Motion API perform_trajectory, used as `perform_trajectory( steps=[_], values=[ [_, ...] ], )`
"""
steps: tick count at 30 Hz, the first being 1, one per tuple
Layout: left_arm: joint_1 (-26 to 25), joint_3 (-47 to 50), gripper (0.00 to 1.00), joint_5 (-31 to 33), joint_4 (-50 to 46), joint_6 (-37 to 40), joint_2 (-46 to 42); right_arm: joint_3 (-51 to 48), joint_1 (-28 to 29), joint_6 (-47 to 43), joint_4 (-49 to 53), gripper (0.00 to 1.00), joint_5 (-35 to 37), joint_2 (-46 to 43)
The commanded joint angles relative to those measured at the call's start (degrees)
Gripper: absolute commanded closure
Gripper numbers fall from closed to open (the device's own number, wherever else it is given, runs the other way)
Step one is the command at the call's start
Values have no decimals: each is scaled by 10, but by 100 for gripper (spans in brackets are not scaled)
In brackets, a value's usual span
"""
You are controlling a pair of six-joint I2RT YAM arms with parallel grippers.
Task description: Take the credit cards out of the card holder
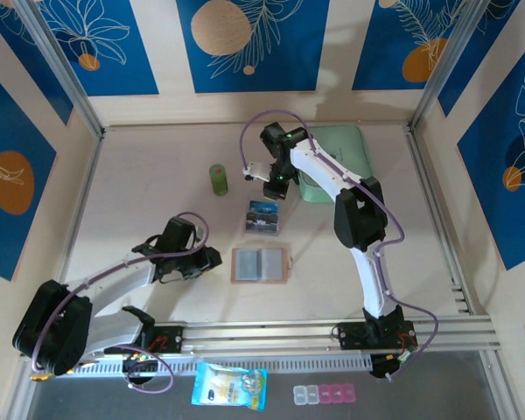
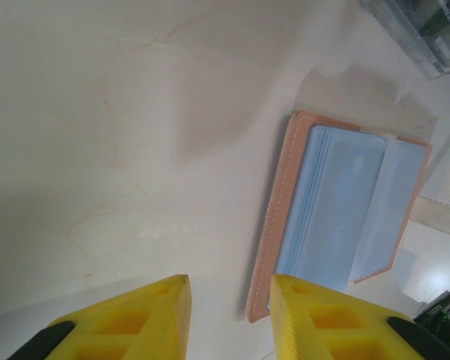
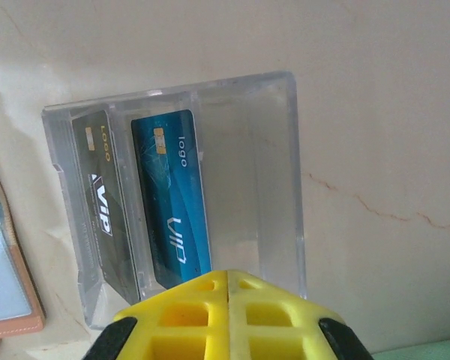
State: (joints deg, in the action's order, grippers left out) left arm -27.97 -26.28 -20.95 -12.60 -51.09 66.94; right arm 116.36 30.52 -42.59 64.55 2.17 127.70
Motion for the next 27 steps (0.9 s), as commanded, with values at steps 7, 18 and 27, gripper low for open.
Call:
perform_trajectory(
  steps=[7,18,27],
  values=[
    [7,7,67,-12,3,-2,-2,-64,21,19,-47,91,5,-21],
    [7,4,67,-14,4,-2,-6,-70,27,33,-92,84,61,-67],
    [6,2,67,-39,56,-13,21,-143,45,175,-93,84,13,-153]
  ],
)
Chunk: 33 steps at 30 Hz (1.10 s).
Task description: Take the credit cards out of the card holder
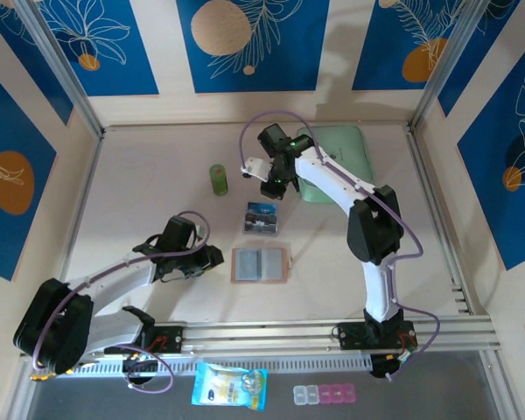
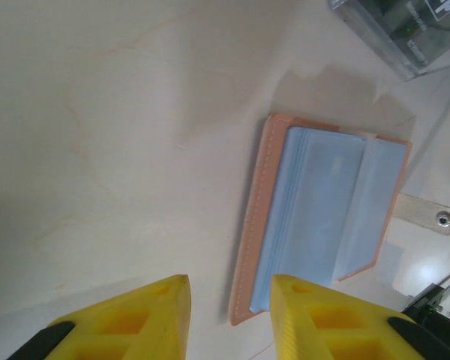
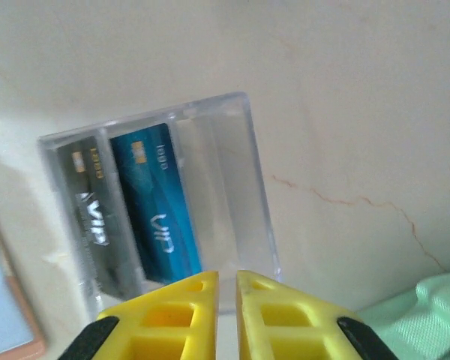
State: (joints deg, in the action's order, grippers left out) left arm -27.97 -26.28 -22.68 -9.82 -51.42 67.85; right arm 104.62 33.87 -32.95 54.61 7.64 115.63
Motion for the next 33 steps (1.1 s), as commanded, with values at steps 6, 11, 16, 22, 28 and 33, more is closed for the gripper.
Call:
perform_trajectory(
  steps=[6,11,16,22,28,33],
  values=[
    [-6,-8,71,-38,61,-14,52,-158,35,317,-66,85,-92,-108],
    [-19,-20,75,-42,73,-14,79,-293,49,522,-159,87,-122,-158],
    [-28,-23,78,-44,84,-17,97,-382,62,654,-238,85,-149,-167],
    [-33,-23,80,-43,86,-18,99,-411,68,704,-301,71,-90,-159],
    [-38,-23,83,-39,86,-23,98,-375,65,697,-302,71,-45,-119],
    [-43,-19,84,-38,89,-29,94,-351,62,698,-310,72,-33,-87]
  ],
)
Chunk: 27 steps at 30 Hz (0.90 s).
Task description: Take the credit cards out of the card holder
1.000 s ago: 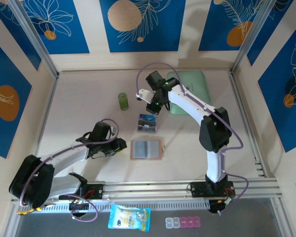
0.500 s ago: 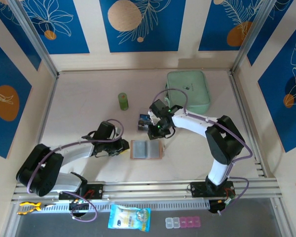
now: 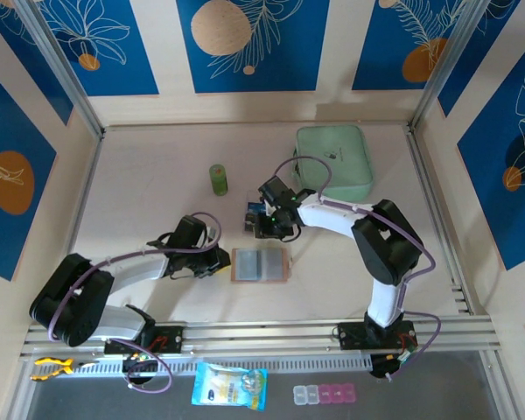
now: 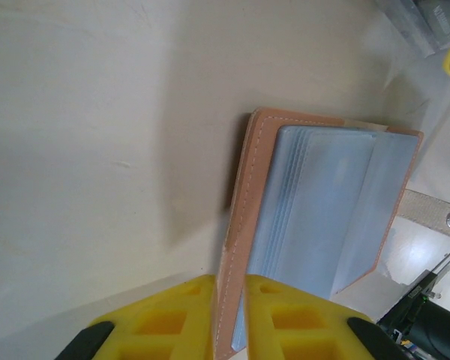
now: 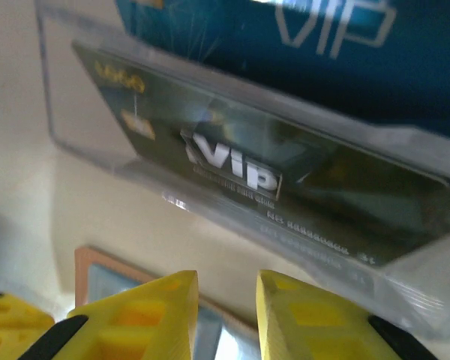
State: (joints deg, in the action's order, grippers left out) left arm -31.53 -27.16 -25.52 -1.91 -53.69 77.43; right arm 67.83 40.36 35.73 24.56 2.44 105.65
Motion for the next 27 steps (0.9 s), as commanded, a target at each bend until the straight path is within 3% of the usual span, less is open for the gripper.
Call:
perform_trajectory(
  steps=[1,7,13,20,27],
  values=[
    [-9,-10,84,-8,11,-8,-3,17,-3,12,-14,72,23,14],
    [-15,-6,87,-14,20,-11,1,39,-5,0,-6,73,40,20],
    [-22,-8,90,-16,23,-13,9,26,4,7,7,76,10,-20],
    [-26,-4,95,-17,36,-17,24,-28,26,59,25,77,-52,-84],
    [-29,-3,96,-5,23,-17,30,-122,40,121,-49,74,-132,-130]
  ],
)
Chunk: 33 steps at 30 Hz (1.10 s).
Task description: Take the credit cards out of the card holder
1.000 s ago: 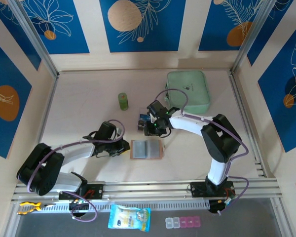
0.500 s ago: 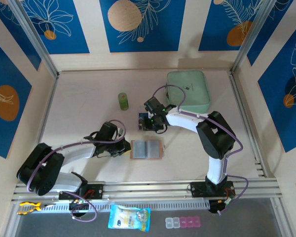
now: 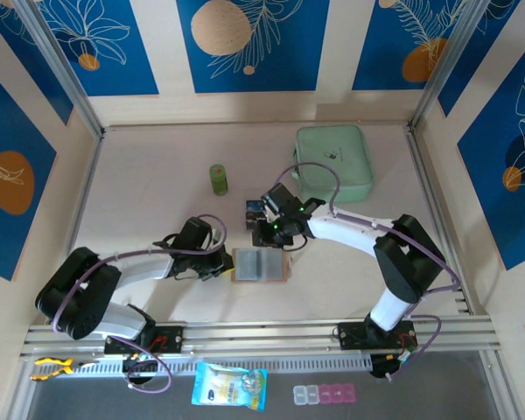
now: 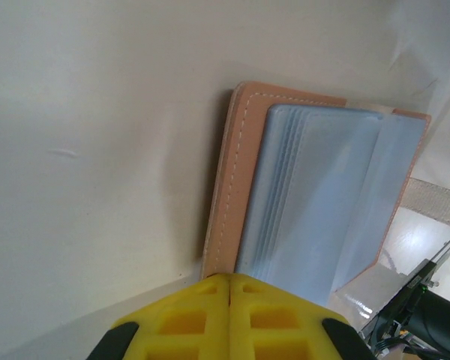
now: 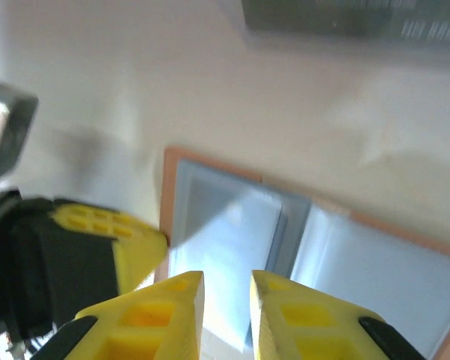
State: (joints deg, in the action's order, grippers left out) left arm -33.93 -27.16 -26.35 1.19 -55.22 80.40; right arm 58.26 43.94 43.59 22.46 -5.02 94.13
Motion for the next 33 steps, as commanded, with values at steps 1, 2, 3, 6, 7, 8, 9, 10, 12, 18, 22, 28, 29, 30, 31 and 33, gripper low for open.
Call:
perform_trajectory(
  steps=[1,2,3,6,7,8,9,10,12,18,22,28,29,30,31,33],
  values=[
    [-6,-3,96,9,-18,0,0,-37,7,51,-40,73,-69,-17],
    [-6,-3,96,13,-25,1,1,-48,9,59,-53,72,-78,-19],
    [-5,-1,96,12,-27,1,3,-56,12,65,-64,71,-84,-21],
    [-5,4,96,8,-26,2,10,-73,19,81,-93,68,-101,-16],
    [-6,7,96,7,-24,2,12,-74,20,83,-98,67,-104,-12],
    [-6,8,96,7,-23,2,13,-75,20,85,-103,67,-107,-9],
    [-5,9,96,8,-23,1,13,-76,22,86,-108,66,-109,-6],
    [-5,9,97,8,-24,2,13,-76,24,88,-116,67,-113,-2],
    [-5,9,97,9,-25,2,12,-74,25,90,-127,67,-120,7],
    [-5,7,97,11,-30,4,15,-58,31,89,-128,67,-120,34],
    [-6,4,97,11,-29,4,19,-51,31,83,-125,68,-123,49],
    [-6,2,97,12,-32,6,24,-46,33,70,-80,68,-83,47],
    [-6,1,97,12,-32,6,25,-45,34,65,-68,68,-73,45],
    [-6,1,97,13,-33,6,24,-43,34,62,-57,68,-65,43],
    [-5,1,97,14,-34,6,26,-42,33,57,-45,68,-58,40],
    [-5,1,97,14,-34,6,27,-41,33,50,-29,68,-46,36]
  ],
)
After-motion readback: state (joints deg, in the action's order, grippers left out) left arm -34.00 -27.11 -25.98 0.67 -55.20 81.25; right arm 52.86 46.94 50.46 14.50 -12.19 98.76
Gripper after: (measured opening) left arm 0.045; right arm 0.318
